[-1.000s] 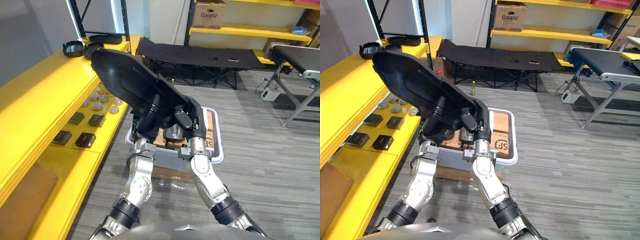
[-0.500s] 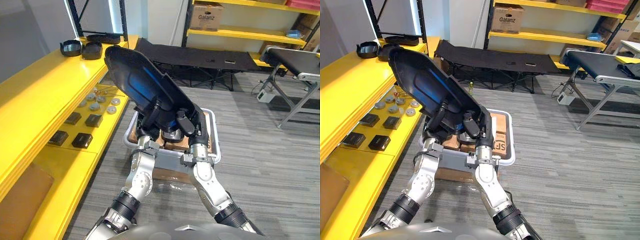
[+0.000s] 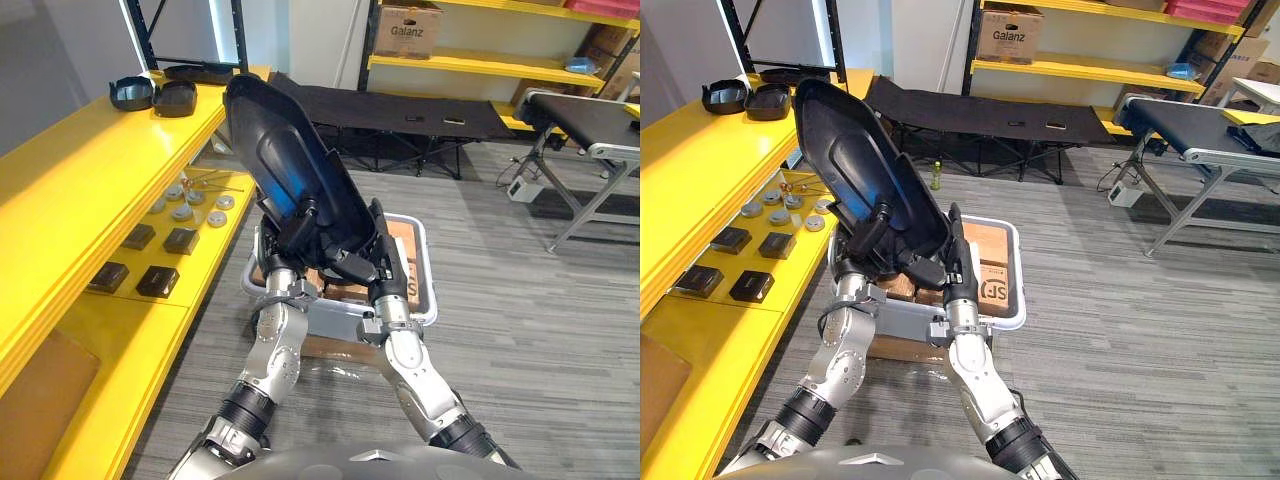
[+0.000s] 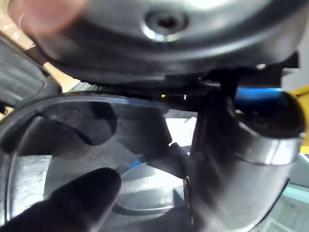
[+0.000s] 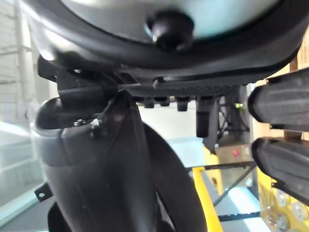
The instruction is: Walk over and take three plastic housings, then place them on the shelf
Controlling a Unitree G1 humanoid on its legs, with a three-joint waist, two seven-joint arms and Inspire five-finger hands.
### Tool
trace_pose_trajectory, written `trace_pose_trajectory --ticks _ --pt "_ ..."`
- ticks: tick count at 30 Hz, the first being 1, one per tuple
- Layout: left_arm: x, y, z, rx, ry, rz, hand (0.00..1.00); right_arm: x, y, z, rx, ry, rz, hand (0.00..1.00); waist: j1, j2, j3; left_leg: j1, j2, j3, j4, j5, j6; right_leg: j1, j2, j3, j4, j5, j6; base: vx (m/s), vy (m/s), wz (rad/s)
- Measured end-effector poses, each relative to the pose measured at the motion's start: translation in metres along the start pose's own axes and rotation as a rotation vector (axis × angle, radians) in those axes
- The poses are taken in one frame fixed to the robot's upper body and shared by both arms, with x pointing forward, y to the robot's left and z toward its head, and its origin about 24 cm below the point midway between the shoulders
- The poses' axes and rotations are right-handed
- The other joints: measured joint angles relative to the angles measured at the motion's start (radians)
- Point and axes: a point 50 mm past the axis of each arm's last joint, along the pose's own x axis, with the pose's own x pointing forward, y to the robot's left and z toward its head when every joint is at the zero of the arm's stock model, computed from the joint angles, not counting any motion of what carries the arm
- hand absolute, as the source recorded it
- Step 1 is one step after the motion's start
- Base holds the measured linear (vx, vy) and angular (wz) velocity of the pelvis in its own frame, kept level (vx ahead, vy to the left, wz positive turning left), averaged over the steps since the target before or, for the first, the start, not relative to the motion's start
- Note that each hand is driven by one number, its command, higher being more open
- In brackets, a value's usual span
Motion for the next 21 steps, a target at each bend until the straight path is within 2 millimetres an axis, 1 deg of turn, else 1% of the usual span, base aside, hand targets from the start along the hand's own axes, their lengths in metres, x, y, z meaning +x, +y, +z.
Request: trace_pose_trajectory --ticks 1,2,4,6,7,9,11,14,16,17,18,20,21 --pt "0.0 0.005 0.007 0.059 -0.055 0.044 0.0 -0.002 -0.004 -0.003 0.063 0.029 0.012 1.0 -0.002 0.003 0.001 0.0 0.001 0.001 0.0 -0.001 0.001 -0.004 0.001 0.001 0.0 -0.001 0.001 -0.02 -0.002 -0.04" --pt "-0.001 0.008 0.01 0.073 -0.075 0.063 0.0 -0.003 -0.006 -0.005 0.093 0.041 0.013 1.0 -0.002 0.004 0.002 0.0 0.001 0.001 0.0 -0.001 0.001 -0.004 0.001 0.001 0.0 -0.002 0.003 0.0 0.0 0.0" --pt "-0.003 0.018 0.019 0.097 -0.128 0.149 0.0 -0.005 -0.012 -0.008 0.252 0.08 0.026 1.0 -0.002 0.009 0.005 0.0 0.003 0.001 0.0 -0.001 0.0 -0.004 0.003 0.001 0.0 -0.002 0.003 0.0 0.0 0.0" --pt "-0.003 0.039 0.03 0.136 -0.199 0.309 0.0 -0.008 -0.022 -0.011 0.478 0.097 0.037 1.0 0.0 0.016 0.009 -0.001 0.006 -0.001 0.0 -0.001 0.0 -0.004 0.006 0.0 -0.001 -0.003 0.0 0.0 0.0 0.0" --pt "-0.003 0.044 0.032 0.134 -0.211 0.349 0.0 -0.009 -0.024 -0.012 0.525 0.094 0.048 1.0 0.0 0.017 0.01 -0.002 0.007 -0.001 0.0 -0.002 -0.001 -0.004 0.008 0.0 -0.001 -0.003 -0.001 0.0 0.0 0.0" --pt "-0.004 0.063 0.043 0.161 -0.273 0.493 0.0 -0.014 -0.03 -0.01 0.647 0.049 0.12 1.0 0.002 0.018 0.011 -0.004 0.011 -0.006 0.0 -0.002 -0.005 -0.003 0.013 -0.002 -0.003 -0.006 -0.005 0.02 -0.025 0.03" --pt "-0.01 0.072 0.047 0.186 -0.303 0.546 0.0 -0.016 -0.031 -0.004 0.71 -0.001 0.197 1.0 0.003 0.019 0.011 -0.005 0.012 -0.009 0.0 -0.003 -0.006 -0.003 0.014 -0.003 -0.003 -0.007 -0.008 0.03 -0.021 0.05" --pt "-0.011 0.074 0.049 0.222 -0.329 0.564 0.0 -0.018 -0.028 0.003 0.75 -0.058 0.33 1.0 0.004 0.019 0.011 -0.005 0.011 -0.01 0.0 -0.003 -0.006 -0.002 0.014 -0.004 -0.003 -0.008 -0.008 0.01 -0.004 0.01" --pt "-0.011 0.071 0.05 0.262 -0.349 0.543 0.0 -0.021 -0.028 0.001 0.725 -0.051 0.351 1.0 0.0 0.019 0.012 -0.007 0.011 -0.01 0.0 -0.003 -0.006 -0.004 0.014 -0.003 -0.003 -0.008 -0.008 0.0 0.0 0.0" --pt "-0.011 0.071 0.05 0.272 -0.355 0.533 0.0 -0.023 -0.03 0.0 0.7 -0.046 0.343 1.0 0.0 0.02 0.012 -0.007 0.011 -0.01 0.0 -0.003 -0.006 -0.004 0.014 -0.003 -0.003 -0.009 -0.008 0.0 0.0 0.0" --pt "-0.011 0.07 0.051 0.269 -0.365 0.507 0.0 -0.025 -0.037 -0.004 0.653 -0.027 0.315 1.0 -0.002 0.02 0.012 -0.008 0.011 -0.009 0.0 -0.004 -0.006 -0.005 0.014 -0.003 -0.003 -0.01 -0.005 0.0 0.0 0.0" --pt "-0.01 0.069 0.053 0.238 -0.374 0.437 0.0 -0.03 -0.051 -0.012 0.549 0.022 0.235 1.0 -0.002 0.021 0.013 -0.009 0.011 -0.009 0.0 -0.004 -0.007 -0.006 0.014 -0.003 -0.003 -0.011 -0.004 0.0 0.0 0.0" --pt "-0.013 0.07 0.056 0.198 -0.375 0.373 0.0 -0.033 -0.064 -0.023 0.464 0.079 0.147 1.0 -0.004 0.024 0.014 -0.01 0.012 -0.007 0.0 -0.004 -0.007 -0.008 0.014 -0.002 -0.003 -0.011 -0.004 0.0 0.0 0.0"
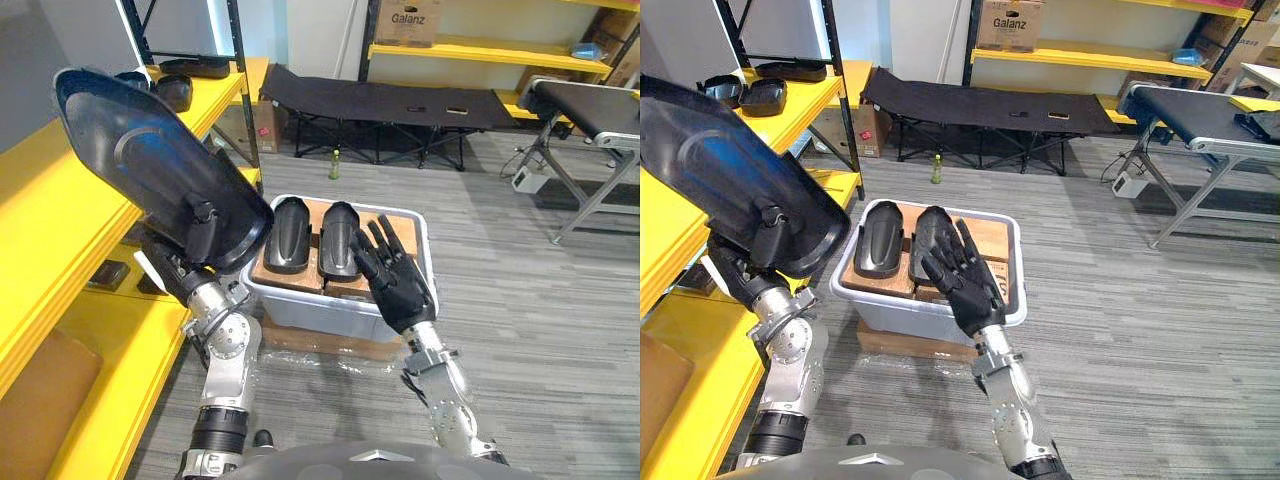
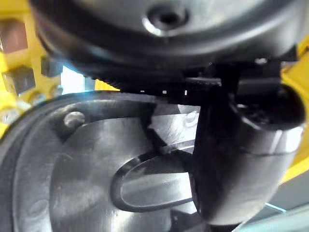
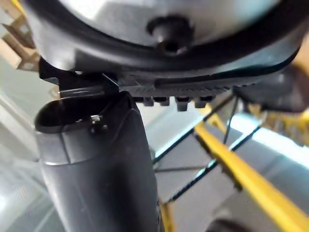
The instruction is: Walk over and take three plastic housings, then place them on the shelf
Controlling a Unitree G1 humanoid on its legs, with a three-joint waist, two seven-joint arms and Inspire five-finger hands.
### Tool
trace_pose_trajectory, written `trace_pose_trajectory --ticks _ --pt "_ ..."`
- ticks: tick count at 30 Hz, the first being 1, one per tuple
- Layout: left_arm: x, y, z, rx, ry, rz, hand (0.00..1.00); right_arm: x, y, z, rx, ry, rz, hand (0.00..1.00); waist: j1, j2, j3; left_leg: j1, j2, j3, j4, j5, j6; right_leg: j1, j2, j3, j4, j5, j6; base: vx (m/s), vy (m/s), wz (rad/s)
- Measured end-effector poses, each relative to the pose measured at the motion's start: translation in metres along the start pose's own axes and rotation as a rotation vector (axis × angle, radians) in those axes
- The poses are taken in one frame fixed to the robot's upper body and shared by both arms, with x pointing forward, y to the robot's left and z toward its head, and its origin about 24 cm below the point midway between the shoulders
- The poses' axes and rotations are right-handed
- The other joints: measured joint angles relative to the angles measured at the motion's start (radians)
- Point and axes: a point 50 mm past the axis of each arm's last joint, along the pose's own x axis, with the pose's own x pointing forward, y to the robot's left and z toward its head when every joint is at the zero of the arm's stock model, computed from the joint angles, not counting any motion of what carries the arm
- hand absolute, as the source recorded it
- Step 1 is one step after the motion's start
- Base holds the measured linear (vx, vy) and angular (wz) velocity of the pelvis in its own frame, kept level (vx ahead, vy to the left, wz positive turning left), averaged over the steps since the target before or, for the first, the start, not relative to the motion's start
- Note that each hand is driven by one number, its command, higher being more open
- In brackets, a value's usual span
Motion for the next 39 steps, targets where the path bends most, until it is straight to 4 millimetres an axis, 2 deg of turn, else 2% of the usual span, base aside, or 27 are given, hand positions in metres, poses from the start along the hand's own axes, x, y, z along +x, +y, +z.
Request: trace_pose_trajectory --ticks 2,5,10,17,18,21,22,24,25,26,27,29,30,32,34,36,37,39 --pt "-0.002 0.004 0.006 -0.042 0.002 -0.034 0.0 -0.005 -0.012 0.0 -0.001 0.008 -0.05 1.0 -0.002 0.004 0.002 -0.006 0.001 0.002 0.0 0.0 0.0 -0.002 0.001 0.001 -0.001 0.0 0.0 0.0 -0.001 -0.02" --pt "-0.01 0.016 0.018 -0.097 0.0 -0.095 0.0 -0.011 -0.022 0.006 0.108 -0.052 -0.101 1.0 -0.001 0.019 0.006 -0.013 0.001 0.001 0.0 0.002 0.002 -0.01 0.001 0.001 -0.001 0.004 -0.004 0.0 -0.001 -0.01" --pt "-0.018 0.031 0.031 -0.076 -0.032 -0.127 0.0 -0.011 -0.03 0.005 0.109 -0.051 -0.162 1.0 0.012 0.03 0.003 -0.014 -0.001 -0.024 0.0 0.003 0.002 0.005 0.003 -0.03 -0.014 0.002 -0.004 0.01 -0.017 0.13" --pt "-0.02 0.048 0.058 -0.009 -0.141 -0.099 0.0 0.007 -0.011 -0.011 0.099 0.049 -0.089 1.0 0.067 0.038 0.002 -0.033 -0.011 -0.104 0.0 0.009 -0.005 0.038 0.003 -0.113 -0.018 -0.012 -0.001 0.0 -0.023 0.32" --pt "-0.021 0.053 0.061 0.01 -0.146 -0.098 0.0 0.01 -0.005 -0.014 0.088 0.066 -0.074 1.0 0.087 0.039 0.002 -0.035 -0.014 -0.12 0.0 0.01 -0.005 0.045 0.003 -0.131 -0.017 -0.017 0.0 0.0 -0.042 0.55" --pt "-0.026 0.066 0.069 0.055 -0.157 -0.09 0.0 0.019 0.006 -0.017 0.045 0.094 -0.041 1.0 0.119 0.039 0.002 -0.053 -0.018 -0.158 0.001 0.014 -0.004 0.053 0.007 -0.169 -0.016 -0.026 0.0 0.0 -0.036 0.46" --pt "-0.03 0.074 0.072 0.083 -0.156 -0.086 0.0 0.024 0.012 -0.02 0.019 0.112 -0.014 1.0 0.145 0.038 0.002 -0.064 -0.019 -0.182 0.002 0.017 -0.003 0.057 0.01 -0.191 -0.014 -0.03 0.0 0.01 -0.043 0.43" --pt "-0.031 0.081 0.074 0.109 -0.15 -0.092 0.0 0.028 0.018 -0.023 0.016 0.129 0.015 1.0 0.167 0.038 0.006 -0.074 -0.023 -0.218 0.004 0.032 -0.009 0.076 0.015 -0.228 -0.003 -0.036 0.005 0.02 -0.055 0.7" --pt "-0.032 0.083 0.074 0.106 -0.146 -0.101 0.0 0.03 0.021 -0.023 -0.013 0.141 0.03 1.0 0.17 0.037 0.006 -0.093 -0.025 -0.235 0.001 0.036 0.0 0.083 0.016 -0.274 0.009 -0.045 0.006 0.0 -0.053 0.92" --pt "-0.031 0.082 0.074 0.095 -0.142 -0.116 0.0 0.032 0.022 -0.023 -0.045 0.143 0.032 1.0 0.167 0.039 0.008 -0.104 -0.021 -0.217 0.001 0.025 0.024 0.093 0.018 -0.305 0.01 -0.048 0.008 -0.04 -0.042 1.37" --pt "-0.031 0.079 0.073 0.074 -0.135 -0.161 0.0 0.033 0.02 -0.019 -0.104 0.144 0.016 1.0 0.154 0.035 0.012 -0.128 -0.011 -0.136 0.004 0.007 0.056 0.108 0.017 -0.377 0.009 -0.051 0.014 -0.06 -0.014 1.4" --pt "-0.031 0.068 0.071 0.022 -0.124 -0.267 0.0 0.034 0.012 -0.009 -0.153 0.122 -0.012 1.0 0.146 0.029 0.021 -0.168 -0.003 -0.03 0.005 -0.004 0.066 0.116 -0.001 -0.47 0.005 -0.064 0.018 -0.09 0.077 1.59" --pt "-0.032 0.063 0.07 -0.004 -0.121 -0.31 0.0 0.035 0.007 -0.002 -0.192 0.104 -0.03 1.0 0.157 0.042 0.037 -0.188 -0.001 -0.002 0.027 0.006 0.069 0.121 -0.012 -0.498 0.018 -0.084 0.028 -0.07 0.123 1.09" --pt "-0.032 0.062 0.07 -0.015 -0.116 -0.329 0.0 0.036 0.005 0.002 -0.202 0.097 -0.036 1.0 0.168 0.065 0.054 -0.186 -0.009 0.003 0.048 0.039 0.075 0.13 -0.027 -0.494 0.076 -0.111 0.044 -0.02 0.105 0.45" --pt "-0.031 0.059 0.07 -0.033 -0.121 -0.345 0.0 0.037 0.01 0.003 -0.197 0.087 -0.014 1.0 0.165 0.064 0.057 -0.197 -0.032 -0.001 0.066 0.045 0.084 0.102 -0.07 -0.457 0.171 -0.169 0.044 0.01 0.109 0.41" --pt "-0.029 0.046 0.07 -0.087 -0.12 -0.447 0.0 0.038 0.021 0.01 -0.192 0.046 0.022 1.0 0.141 0.055 0.074 -0.226 -0.068 -0.054 0.092 0.064 0.109 0.049 -0.092 -0.288 0.293 -0.253 -0.001 -0.01 0.068 0.85" --pt "-0.028 0.039 0.069 -0.098 -0.123 -0.496 0.0 0.038 0.022 0.011 -0.193 0.04 0.028 1.0 0.131 0.049 0.078 -0.225 -0.086 -0.074 0.08 0.076 0.113 0.035 -0.093 -0.228 0.314 -0.268 -0.009 -0.01 0.042 0.87" --pt "-0.029 0.026 0.069 -0.121 -0.129 -0.595 0.0 0.038 0.024 0.012 -0.198 0.036 0.036 1.0 0.125 0.038 0.085 -0.219 -0.101 -0.085 0.044 0.104 0.113 0.036 -0.091 -0.187 0.32 -0.285 0.01 -0.01 0.005 0.63"
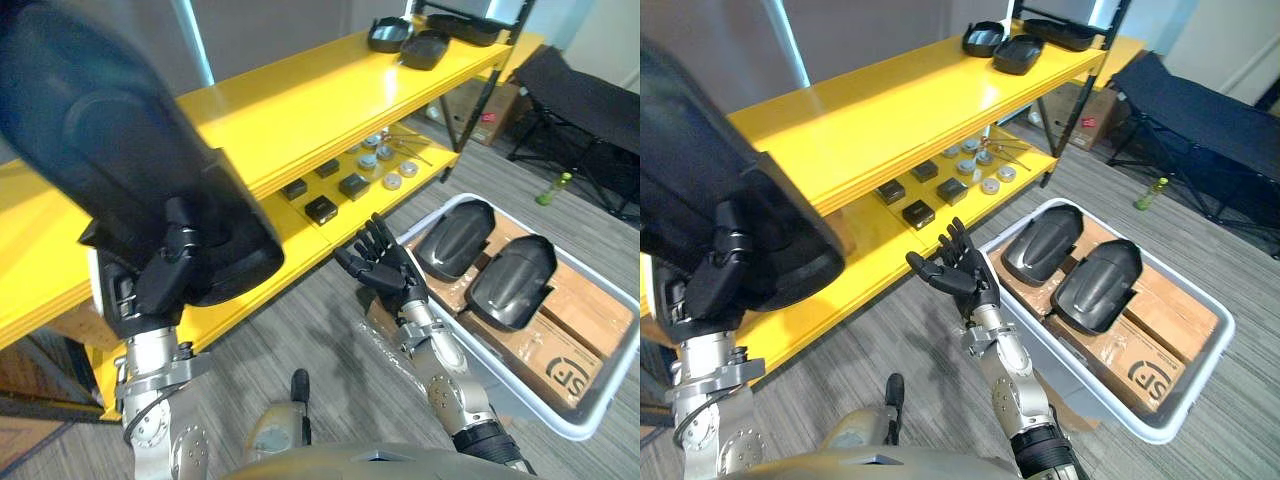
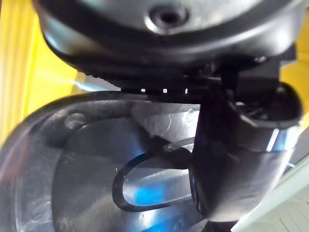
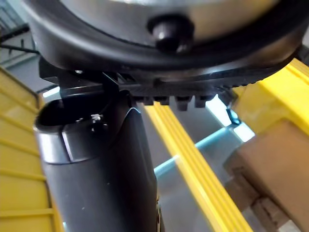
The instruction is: Walk over and take three plastic housings, then place them on the shelf
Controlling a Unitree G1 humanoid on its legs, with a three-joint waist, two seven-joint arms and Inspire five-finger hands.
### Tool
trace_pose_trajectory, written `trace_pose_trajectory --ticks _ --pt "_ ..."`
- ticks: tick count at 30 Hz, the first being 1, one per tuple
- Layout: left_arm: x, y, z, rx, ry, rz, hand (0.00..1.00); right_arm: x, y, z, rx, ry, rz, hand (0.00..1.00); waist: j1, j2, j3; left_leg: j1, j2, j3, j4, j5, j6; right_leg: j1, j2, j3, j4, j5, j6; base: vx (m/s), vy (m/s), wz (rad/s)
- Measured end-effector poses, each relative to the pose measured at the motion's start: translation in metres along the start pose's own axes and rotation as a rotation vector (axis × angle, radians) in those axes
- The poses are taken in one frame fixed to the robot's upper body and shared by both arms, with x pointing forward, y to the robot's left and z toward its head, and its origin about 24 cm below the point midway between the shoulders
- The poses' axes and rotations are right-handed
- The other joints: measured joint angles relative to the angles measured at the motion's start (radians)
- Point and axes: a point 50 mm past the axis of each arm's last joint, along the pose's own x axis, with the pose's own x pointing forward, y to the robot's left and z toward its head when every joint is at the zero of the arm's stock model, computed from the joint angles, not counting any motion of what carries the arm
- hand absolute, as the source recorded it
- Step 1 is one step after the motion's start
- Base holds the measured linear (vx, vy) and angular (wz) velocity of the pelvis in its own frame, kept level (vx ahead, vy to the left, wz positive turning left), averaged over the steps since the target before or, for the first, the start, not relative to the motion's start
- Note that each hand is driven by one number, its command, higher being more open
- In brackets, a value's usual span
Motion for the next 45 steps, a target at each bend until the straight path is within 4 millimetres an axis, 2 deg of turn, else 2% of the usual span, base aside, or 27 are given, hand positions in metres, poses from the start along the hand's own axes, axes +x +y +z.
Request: trace_pose_trajectory --ticks 3,8,10,12,13,14,15,16,17,18,19,20,22,25,26,27,29,31,33,34,35,37,38,39,40,41,45 --pt "0.0 -0.004 -0.002 -0.008 0.011 -0.039 0.0 -0.001 0.005 -0.003 -0.04 0.02 0.055 1.0 0.003 0.005 0.006 -0.002 0.009 0.004 -0.008 0.03 -0.015 0.0 0.014 0.008 -0.008 -0.007 0.02 -0.03 -0.065 0.09" --pt "0.0 -0.005 -0.004 -0.009 0.02 -0.009 0.0 -0.002 0.009 0.002 -0.075 0.015 0.131 1.0 0.006 0.023 0.024 -0.021 0.049 0.005 0.011 0.022 -0.03 -0.019 0.06 0.037 -0.019 -0.017 0.014 -0.09 -0.07 -0.11" --pt "0.0 -0.005 -0.006 -0.007 0.028 -0.008 0.0 -0.002 0.009 0.006 -0.093 0.001 0.14 1.0 0.006 0.015 0.036 -0.034 0.048 0.013 0.037 -0.027 -0.044 -0.017 0.044 0.028 -0.026 -0.019 0.009 -0.06 0.0 0.06" --pt "0.0 -0.006 -0.006 0.001 0.026 -0.02 0.0 -0.001 0.013 0.015 -0.094 -0.049 0.148 1.0 0.019 0.015 0.054 -0.109 0.056 0.011 0.264 -0.115 -0.019 -0.008 0.035 0.032 -0.015 -0.026 0.015 0.01 0.012 -0.03" --pt "0.0 -0.005 -0.005 0.003 0.026 -0.022 0.0 0.0 0.015 0.016 -0.089 -0.062 0.147 1.0 0.019 0.012 0.057 -0.125 0.053 0.013 0.315 -0.144 -0.02 -0.002 0.029 0.031 -0.009 -0.033 0.016 0.06 0.092 -0.09" --pt "0.0 -0.005 -0.005 0.005 0.027 -0.023 0.0 0.001 0.018 0.017 -0.074 -0.08 0.141 1.0 0.027 0.0 0.061 -0.145 0.044 0.022 0.4 -0.208 -0.009 0.005 0.008 0.039 0.013 -0.054 0.015 0.12 0.154 -0.14" --pt "0.0 -0.005 -0.006 0.006 0.031 -0.024 0.0 0.002 0.02 0.017 -0.063 -0.093 0.134 1.0 0.037 -0.008 0.062 -0.156 0.041 0.038 0.466 -0.257 -0.002 0.015 -0.009 0.047 0.021 -0.067 0.003 0.21 0.23 -0.23" --pt "0.0 -0.004 -0.007 0.008 0.045 -0.028 0.0 0.001 0.02 0.016 -0.035 -0.1 0.121 1.0 0.04 -0.016 0.061 -0.152 0.029 0.051 0.521 -0.326 0.013 0.045 -0.021 0.052 0.044 -0.078 -0.036 0.24 0.185 -0.18" --pt "0.001 -0.003 -0.008 0.01 0.049 -0.032 0.0 0.0 0.019 0.017 -0.005 -0.107 0.119 1.0 0.039 -0.019 0.062 -0.146 0.019 0.055 0.543 -0.357 0.03 0.013 -0.056 0.068 0.149 -0.068 -0.095 0.29 0.216 0.05" --pt "0.002 -0.003 -0.01 0.012 0.062 -0.038 0.0 0.0 0.019 0.017 0.02 -0.113 0.115 1.0 0.033 -0.015 0.061 -0.14 0.003 0.051 0.554 -0.378 0.049 -0.065 -0.094 0.107 0.302 -0.01 -0.16 0.28 0.259 0.26" --pt "0.004 0.0 -0.01 0.033 0.069 -0.05 0.0 0.001 0.018 0.018 0.028 -0.116 0.114 1.0 0.013 -0.013 0.061 -0.117 -0.016 0.04 0.541 -0.4 0.06 -0.163 -0.118 0.195 0.478 0.092 -0.194 0.33 0.333 0.38" --pt "0.006 0.002 -0.009 0.058 0.064 -0.052 0.0 0.001 0.018 0.018 0.039 -0.123 0.114 1.0 0.0 -0.014 0.061 -0.099 -0.024 0.031 0.53 -0.406 0.067 -0.216 -0.109 0.248 0.56 0.084 -0.155 0.27 0.258 0.32" --pt "0.011 0.008 -0.008 0.113 0.06 -0.028 0.0 0.001 0.016 0.022 0.041 -0.14 0.112 1.0 -0.013 -0.012 0.063 -0.023 -0.043 0.015 0.475 -0.407 0.065 -0.28 -0.057 0.274 0.553 0.013 -0.094 0.32 0.169 0.24" --pt "0.02 0.008 -0.009 0.106 0.033 0.001 0.0 0.001 0.007 0.04 0.019 -0.211 0.09 1.0 -0.015 -0.003 0.061 0.049 -0.068 -0.014 0.417 -0.403 0.066 -0.34 0.035 0.3 0.343 -0.004 -0.075 0.28 0.113 0.34" --pt "0.023 0.006 -0.01 0.102 0.026 0.001 0.0 -0.001 0.005 0.05 0.006 -0.25 0.084 1.0 -0.026 0.002 0.06 0.052 -0.082 -0.045 0.416 -0.408 0.062 -0.368 0.064 0.348 0.279 0.002 -0.065 0.36 0.076 1.1" --pt "0.023 0.003 -0.011 0.11 0.027 -0.002 0.0 -0.003 0.002 0.062 -0.009 -0.301 0.075 1.0 -0.053 0.005 0.058 0.058 -0.099 -0.09 0.421 -0.411 0.06 -0.389 0.094 0.435 0.218 0.02 -0.035 0.31 0.03 1.22" --pt "0.019 0.002 -0.015 0.128 0.055 0.0 0.0 -0.006 -0.004 0.075 -0.027 -0.352 0.049 1.0 -0.068 0.004 0.058 0.098 -0.121 -0.159 0.412 -0.419 0.047 -0.388 0.108 0.511 0.174 0.043 0.0 0.36 -0.085 1.28" --pt "0.015 0.003 -0.017 0.139 0.083 0.009 0.0 -0.007 -0.009 0.085 -0.051 -0.384 0.04 1.0 -0.064 0.003 0.042 0.129 -0.126 -0.202 0.401 -0.432 0.025 -0.367 0.108 0.5 0.12 0.062 0.002 0.31 -0.185 1.08" --pt "0.015 0.006 -0.017 0.142 0.089 0.027 0.0 -0.008 -0.014 0.094 -0.08 -0.408 0.045 1.0 -0.066 -0.013 0.018 0.114 -0.119 -0.198 0.429 -0.463 -0.024 -0.321 0.108 0.432 0.041 0.147 -0.048 0.29 -0.248 1.21" --pt "0.014 0.007 -0.019 0.137 0.1 0.042 0.0 -0.009 -0.018 0.099 -0.1 -0.42 0.042 1.0 -0.065 -0.006 0.013 0.09 -0.091 -0.154 0.479 -0.496 -0.045 -0.28 0.111 0.378 -0.001 0.178 -0.027 0.22 -0.218 1.17" --pt "0.013 0.008 -0.021 0.128 0.117 0.052 0.0 -0.01 -0.022 0.103 -0.115 -0.43 0.036 1.0 -0.065 0.016 0.012 0.057 -0.05 -0.106 0.531 -0.516 -0.073 -0.249 0.129 0.335 -0.039 0.188 -0.045 0.18 -0.194 1.14" --pt "0.012 0.009 -0.03 0.123 0.161 0.035 0.0 -0.014 -0.032 0.112 -0.132 -0.459 0.003 1.0 -0.064 0.029 0.016 0.013 0.048 0.039 0.58 -0.552 -0.07 -0.183 0.137 0.268 -0.096 0.19 -0.054 0.16 -0.174 0.95" --pt "0.011 0.009 -0.033 0.119 0.174 0.026 0.0 -0.015 -0.033 0.115 -0.136 -0.473 -0.004 1.0 -0.066 0.03 0.015 0.015 0.071 0.06 0.559 -0.55 -0.074 -0.17 0.135 0.26 -0.107 0.19 -0.054 0.15 -0.14 0.72" --pt "0.01 0.005 -0.037 0.102 0.19 0.002 0.0 -0.016 -0.035 0.123 -0.153 -0.521 -0.013 1.0 -0.066 0.044 0.01 0.038 0.12 0.081 0.439 -0.497 -0.095 -0.158 0.133 0.24 -0.113 0.19 -0.054 0.09 -0.064 0.37" --pt "0.01 0.002 -0.038 0.093 0.192 -0.014 0.0 -0.016 -0.036 0.126 -0.16 -0.537 -0.016 1.0 -0.065 0.051 0.009 0.049 0.132 0.094 0.395 -0.431 -0.1 -0.157 0.134 0.24 -0.113 0.19 -0.054 0.1 0.005 0.21" --pt "0.01 -0.002 -0.04 0.083 0.196 -0.043 0.0 -0.017 -0.036 0.127 -0.161 -0.55 -0.026 1.0 -0.064 0.049 0.009 0.071 0.125 0.111 0.361 -0.394 -0.079 -0.156 0.123 0.245 -0.113 0.193 -0.052 0.06 0.082 -0.02" --pt "0.02 -0.016 -0.037 0.054 0.182 -0.235 0.0 -0.018 -0.036 0.126 -0.148 -0.559 -0.068 1.0 -0.07 0.028 0.008 0.128 0.082 0.166 0.295 -0.381 -0.063 -0.139 0.092 0.295 -0.169 0.226 -0.019 0.03 0.122 -0.31"
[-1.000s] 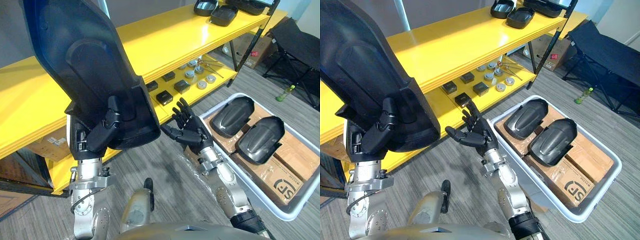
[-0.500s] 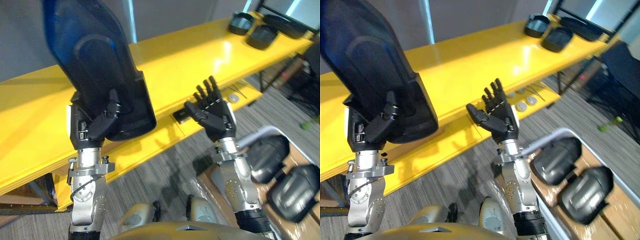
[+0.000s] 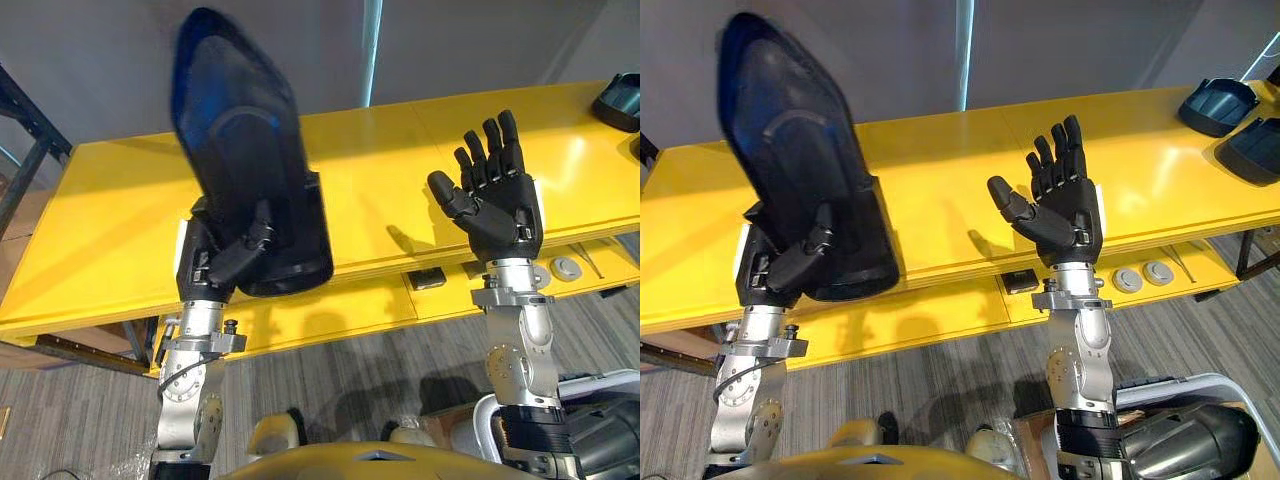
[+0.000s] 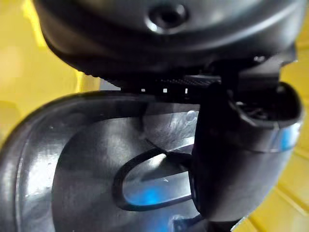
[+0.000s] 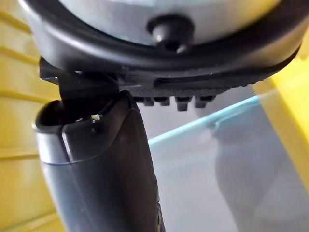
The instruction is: Walk over and take three plastic housings, then place them on the shelf
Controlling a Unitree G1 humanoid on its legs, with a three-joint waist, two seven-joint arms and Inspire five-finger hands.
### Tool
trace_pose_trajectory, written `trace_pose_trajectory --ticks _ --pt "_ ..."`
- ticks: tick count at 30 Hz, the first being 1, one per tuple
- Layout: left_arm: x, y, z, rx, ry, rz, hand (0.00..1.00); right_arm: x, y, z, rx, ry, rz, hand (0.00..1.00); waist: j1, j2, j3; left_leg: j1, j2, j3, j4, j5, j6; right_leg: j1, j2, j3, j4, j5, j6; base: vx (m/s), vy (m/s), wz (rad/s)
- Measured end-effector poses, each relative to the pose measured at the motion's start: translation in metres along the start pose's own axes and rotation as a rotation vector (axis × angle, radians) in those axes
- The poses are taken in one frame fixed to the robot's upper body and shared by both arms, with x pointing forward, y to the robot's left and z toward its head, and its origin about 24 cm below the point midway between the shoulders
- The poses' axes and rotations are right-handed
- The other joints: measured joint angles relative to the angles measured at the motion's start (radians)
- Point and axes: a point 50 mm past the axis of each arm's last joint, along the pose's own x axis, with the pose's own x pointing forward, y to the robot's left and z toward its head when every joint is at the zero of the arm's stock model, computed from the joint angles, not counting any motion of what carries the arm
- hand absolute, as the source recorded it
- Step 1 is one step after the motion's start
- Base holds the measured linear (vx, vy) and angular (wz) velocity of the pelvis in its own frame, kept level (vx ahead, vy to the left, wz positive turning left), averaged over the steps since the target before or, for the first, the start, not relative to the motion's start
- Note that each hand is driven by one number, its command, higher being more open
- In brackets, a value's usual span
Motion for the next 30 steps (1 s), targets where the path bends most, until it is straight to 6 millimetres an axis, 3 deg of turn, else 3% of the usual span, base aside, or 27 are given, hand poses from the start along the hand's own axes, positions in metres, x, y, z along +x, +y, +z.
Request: trace_pose_trajectory --ticks 5,10,15,18,25,30 --pt "0.019 -0.017 0.004 -0.003 -0.002 -0.116 0.0 -0.02 0.003 0.006 0.025 -0.024 -0.051 1.0 -0.054 -0.008 0.001 0.035 -0.005 0.069 -0.016 -0.012 0.019 0.013 0.001 0.063 -0.052 0.042 0.01 -0.01 0.072 -0.43" --pt "0.048 -0.034 -0.013 0.047 0.062 -0.114 0.0 -0.044 -0.009 0.005 -0.039 0.043 -0.114 1.0 -0.119 -0.023 -0.008 0.059 -0.006 0.144 -0.027 -0.022 0.022 0.0 0.005 0.136 -0.079 0.056 0.023 -0.06 0.023 -0.46" --pt "0.078 -0.017 -0.047 0.226 0.233 0.131 0.0 -0.056 -0.012 0.003 -0.125 0.102 -0.12 1.0 -0.194 -0.023 -0.008 0.058 0.02 0.213 -0.007 -0.035 0.015 -0.039 0.03 0.206 -0.079 0.071 0.019 -0.06 -0.006 -0.43" --pt "0.089 -0.008 -0.058 0.264 0.312 0.24 0.0 -0.057 -0.01 0.002 -0.128 0.112 -0.109 1.0 -0.212 -0.023 -0.008 0.05 0.036 0.226 0.009 -0.04 0.011 -0.05 0.044 0.224 -0.079 0.078 0.014 -0.01 -0.035 -0.17" --pt "0.116 0.013 -0.06 0.205 0.362 0.498 0.0 -0.054 0.01 -0.012 -0.067 0.169 -0.021 1.0 -0.232 -0.024 -0.008 0.036 0.039 0.234 0.011 -0.041 0.012 -0.07 0.053 0.242 -0.08 0.086 0.01 -0.01 -0.013 -0.05" --pt "0.124 0.026 -0.058 0.204 0.375 0.656 0.0 -0.054 0.017 -0.019 -0.04 0.205 0.0 1.0 -0.245 -0.026 -0.005 0.026 0.039 0.238 0.015 -0.041 0.014 -0.079 0.05 0.248 -0.083 0.094 0.012 -0.02 0.003 -0.01"
